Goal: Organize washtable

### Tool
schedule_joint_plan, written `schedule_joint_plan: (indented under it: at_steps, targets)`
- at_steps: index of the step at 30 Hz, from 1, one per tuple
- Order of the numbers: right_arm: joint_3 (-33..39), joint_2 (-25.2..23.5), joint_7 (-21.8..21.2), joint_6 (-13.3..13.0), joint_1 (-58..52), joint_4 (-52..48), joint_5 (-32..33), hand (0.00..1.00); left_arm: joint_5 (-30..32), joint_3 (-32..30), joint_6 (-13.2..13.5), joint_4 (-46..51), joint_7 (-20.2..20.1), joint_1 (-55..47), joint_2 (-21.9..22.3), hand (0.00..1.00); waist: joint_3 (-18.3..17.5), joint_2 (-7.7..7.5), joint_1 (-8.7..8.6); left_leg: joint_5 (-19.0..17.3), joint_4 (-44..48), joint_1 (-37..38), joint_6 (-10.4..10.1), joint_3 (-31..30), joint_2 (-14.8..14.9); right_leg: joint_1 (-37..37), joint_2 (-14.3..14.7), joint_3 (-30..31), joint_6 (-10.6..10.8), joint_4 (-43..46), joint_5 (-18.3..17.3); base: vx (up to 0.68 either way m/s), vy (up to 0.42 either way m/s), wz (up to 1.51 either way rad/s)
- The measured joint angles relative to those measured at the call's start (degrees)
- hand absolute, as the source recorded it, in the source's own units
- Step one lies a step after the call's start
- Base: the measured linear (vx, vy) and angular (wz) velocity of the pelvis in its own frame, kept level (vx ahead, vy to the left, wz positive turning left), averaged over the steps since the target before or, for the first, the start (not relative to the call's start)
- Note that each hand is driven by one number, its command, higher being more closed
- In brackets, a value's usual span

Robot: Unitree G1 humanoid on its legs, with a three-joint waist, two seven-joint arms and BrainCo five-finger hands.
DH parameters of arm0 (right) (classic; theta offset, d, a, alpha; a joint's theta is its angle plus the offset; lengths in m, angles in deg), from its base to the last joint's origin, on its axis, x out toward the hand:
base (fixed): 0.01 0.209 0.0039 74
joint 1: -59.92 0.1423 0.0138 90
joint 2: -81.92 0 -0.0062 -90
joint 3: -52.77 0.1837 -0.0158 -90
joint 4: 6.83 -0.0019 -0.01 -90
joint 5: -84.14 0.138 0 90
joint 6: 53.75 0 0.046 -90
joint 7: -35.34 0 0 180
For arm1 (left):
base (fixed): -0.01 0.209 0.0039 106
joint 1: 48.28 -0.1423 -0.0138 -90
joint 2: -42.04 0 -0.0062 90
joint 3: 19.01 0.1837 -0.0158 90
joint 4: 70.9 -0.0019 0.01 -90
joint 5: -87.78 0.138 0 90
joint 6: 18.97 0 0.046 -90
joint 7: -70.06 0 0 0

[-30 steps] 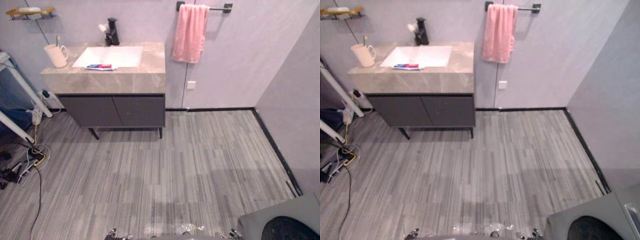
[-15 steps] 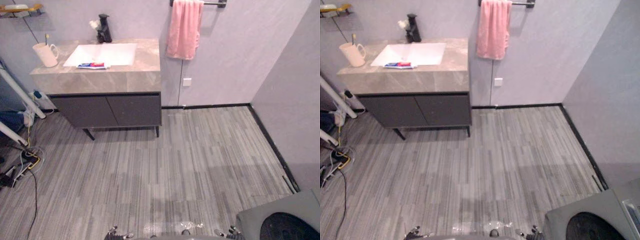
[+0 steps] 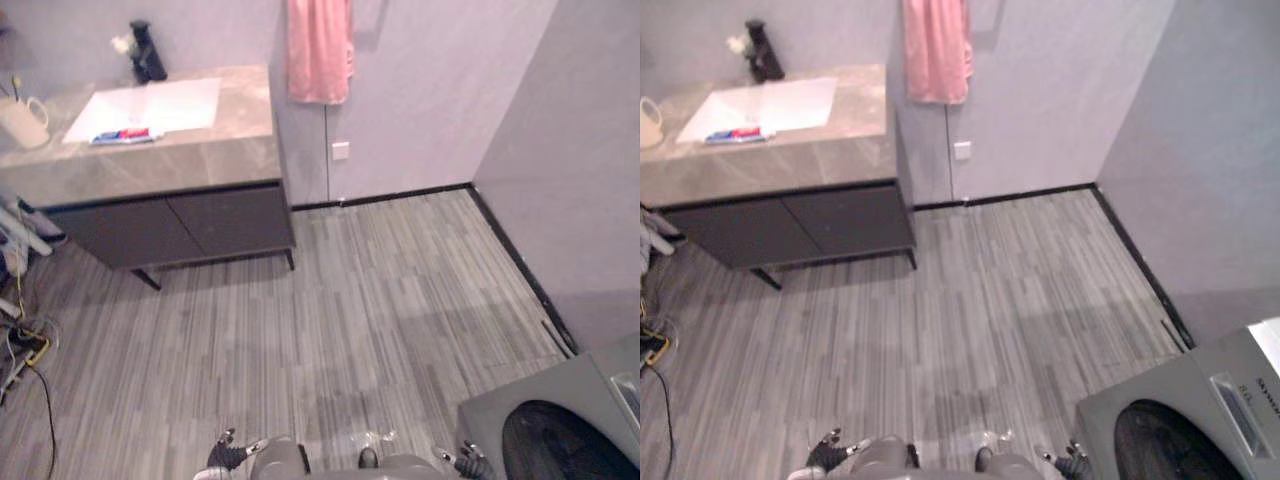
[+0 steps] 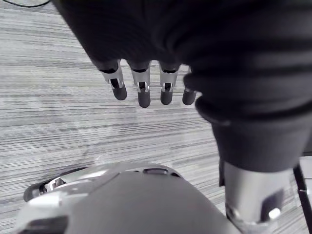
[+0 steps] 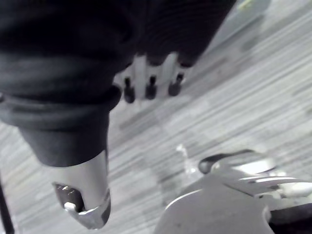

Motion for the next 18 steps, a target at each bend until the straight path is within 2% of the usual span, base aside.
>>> schedule_joint_plan:
  at_steps: [1, 3, 4, 5, 6, 7, 8, 9, 10, 11, 12, 13, 14, 16, 18]
  targets:
    - [0.0, -0.1, 0.0, 0.0, 0.3, 0.1, 0.3, 0.0, -0.3, 0.3, 0.1, 0.3, 0.0, -0.1, -0.1, 0.0, 0.1, -0.21, 0.17, 0.0, -2.2, -0.6, 0.1, -0.7, -1.2, 0.1, -0.4, 1.1, 0.1, 0.0, -0.3, 0.13, 0.067, -0.77]
    - [0.0, 0.0, 0.3, 0.0, 1.3, 0.0, 0.7, 0.0, -1.0, 0.8, 0.3, 0.5, 0.3, -0.1, 0.0, 0.0, 0.3, -0.07, 1.24, 0.9, -15.9, -1.9, -0.7, -2.6, -5.0, 0.4, -1.6, 5.3, 0.8, -0.7, -1.2, 0.21, 0.12, -0.96]
    - [0.0, 0.0, 0.4, 0.0, 1.6, 0.0, 0.7, 0.0, -1.1, 0.8, 0.3, 0.6, 0.4, -0.1, 0.1, 0.0, 0.4, 0.04, 1.26, 1.6, -19.8, -2.0, -1.7, -3.7, -5.7, 0.6, -1.8, 6.2, 1.2, -1.0, -1.4, 0.29, 0.171, -0.78]
    - [0.0, 0.1, 0.6, 0.0, 1.9, 0.0, 0.7, 0.0, -1.2, 0.9, 0.4, 0.5, 0.6, -0.2, 0.2, 0.0, 0.5, 0.28, 1.28, 2.9, -25.8, -1.9, -3.5, -5.7, -6.3, 1.2, -1.7, 7.6, 1.6, -1.7, -1.9, 0.45, 0.283, -0.94]
    - [-0.2, 0.2, 0.9, 0.0, 2.2, 0.1, 0.7, 0.0, -1.8, 0.9, 0.6, 0.5, 0.7, -0.5, 0.4, 0.0, 0.3, 0.35, 1.93, 8.2, -28.5, -1.3, -2.0, -6.9, -6.5, 1.4, -1.5, 10.4, 2.4, -1.4, -3.5, 0.39, 0.248, -1.0]
    - [-0.2, 0.0, 0.9, 0.0, 2.2, 0.1, 0.7, 0.0, -2.0, 0.8, 0.6, 0.4, 0.7, -0.8, 0.2, 0.0, 0.2, 0.01, 2.38, 9.4, -28.0, -1.1, -0.4, -6.6, -6.7, 1.4, -1.7, 11.6, 2.6, -0.9, -4.4, 0.54, 0.337, -1.16]
    - [-0.2, -0.7, 1.0, 0.0, 1.8, 0.0, 0.6, 0.0, -2.1, 0.3, 0.7, 0.5, 0.7, -0.9, -0.3, 0.0, -0.4, -0.83, 2.82, 8.0, -25.6, -1.3, 1.9, -5.5, -7.5, 1.1, -3.0, 12.2, 3.5, 1.4, -6.2, 0.46, 0.228, -1.07]
    - [-0.2, -1.6, 0.9, -0.1, 1.8, -0.4, 0.5, 0.0, -2.1, -0.7, 0.7, 0.6, 0.7, -0.7, -0.6, 0.0, -0.4, -2.28, 4.12, 6.0, -25.2, 0.1, 3.9, -2.3, -7.6, -2.2, -3.8, 12.0, 6.6, 10.5, -8.0, 0.54, 0.264, -1.12]
    - [-0.2, -1.8, 0.8, -0.1, 1.8, -0.8, 0.4, 0.0, -2.1, -1.2, 0.7, 0.7, 0.7, -0.7, -0.6, 0.0, -0.2, -2.76, 4.52, 5.4, -25.4, 1.5, 4.0, -1.0, -7.8, -4.5, -4.1, 11.6, 8.1, 16.0, -8.2, 0.42, 0.176, -0.93]
    - [-0.2, -2.0, 0.6, -0.1, 1.7, -2.0, 0.2, 0.0, -2.1, -1.7, 0.7, 0.4, 0.7, -1.0, -0.7, 0.0, -0.1, -3.12, 3.91, 4.3, -25.9, 4.8, 5.6, -0.1, -8.7, -7.4, -4.9, 10.1, 11.8, 26.1, -7.1, 0.32, 0.157, -0.51]
    - [-0.2, -2.3, 0.5, -0.3, 1.5, -2.7, 0.2, 0.0, -2.1, -1.7, 0.5, 0.4, 0.7, -1.0, -0.8, 0.0, 0.1, -3.23, 3.45, 3.5, -26.4, 6.8, 6.0, 0.0, -9.3, -9.0, -5.7, 8.7, 13.3, 31.0, -6.2, 0.41, 0.185, -0.25]
    - [-0.3, -2.4, 0.1, -0.9, 1.6, -3.0, 0.1, 0.0, -2.1, -1.7, 0.4, 0.4, 0.7, -1.2, -0.8, 0.0, 0.1, -3.33, 2.75, 2.0, -27.5, 10.9, 6.2, 0.2, -10.0, -10.9, -7.6, 5.2, 12.9, 38.5, -6.5, 0.42, 0.147, -0.13]
    - [-0.6, -2.4, -0.2, -1.1, 1.5, -4.0, -0.6, 0.0, -2.1, -1.7, 0.4, 0.6, 0.7, -0.8, -0.6, 0.0, 0.5, -2.51, 2.56, 0.9, -29.3, 14.8, 6.4, 0.8, -10.1, -13.2, -9.1, 1.9, 11.8, 41.8, -7.2, 0.41, 0.119, -0.11]
    - [-1.3, -2.4, -0.3, -1.5, 2.1, -4.2, -1.6, 0.0, -2.2, -1.7, 0.4, 0.7, 0.7, -0.3, -0.6, 0.0, 0.5, -2.48, 2.37, 0.3, -32.5, 19.6, 6.5, 0.8, -9.6, -16.4, -9.9, -3.4, 11.0, 39.8, -8.5, 0.38, 0.05, 0.05]
    - [-1.9, -3.0, -0.4, -1.9, 3.3, -4.1, -1.6, 0.0, -2.2, -1.5, 0.4, 0.7, 0.7, 0.8, -0.5, 0.0, 0.6, -2.26, 1.85, 0.1, -34.9, 22.5, 6.2, -0.2, -8.4, -19.9, -9.3, -6.8, 10.8, 32.9, -8.6, 0.41, -0.016, 0.29]
